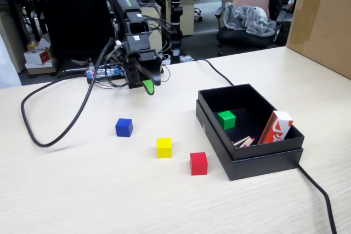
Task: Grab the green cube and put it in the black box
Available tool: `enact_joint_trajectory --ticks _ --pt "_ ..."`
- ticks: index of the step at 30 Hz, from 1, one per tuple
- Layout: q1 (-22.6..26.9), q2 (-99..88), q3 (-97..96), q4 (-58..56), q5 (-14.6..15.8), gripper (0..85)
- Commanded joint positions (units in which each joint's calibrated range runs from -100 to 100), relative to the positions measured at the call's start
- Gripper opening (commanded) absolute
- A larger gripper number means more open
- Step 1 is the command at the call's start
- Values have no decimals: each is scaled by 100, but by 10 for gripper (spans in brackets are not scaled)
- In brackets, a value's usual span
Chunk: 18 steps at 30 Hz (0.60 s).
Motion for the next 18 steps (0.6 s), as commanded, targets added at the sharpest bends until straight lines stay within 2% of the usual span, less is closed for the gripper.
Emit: enact_joint_trajectory --ticks 1,13,18 --pt "-103 -138 -94 561 10 509" --pt "-249 -81 -2560 3593 -220 483" --pt "-234 -24 -2795 3757 -171 488"
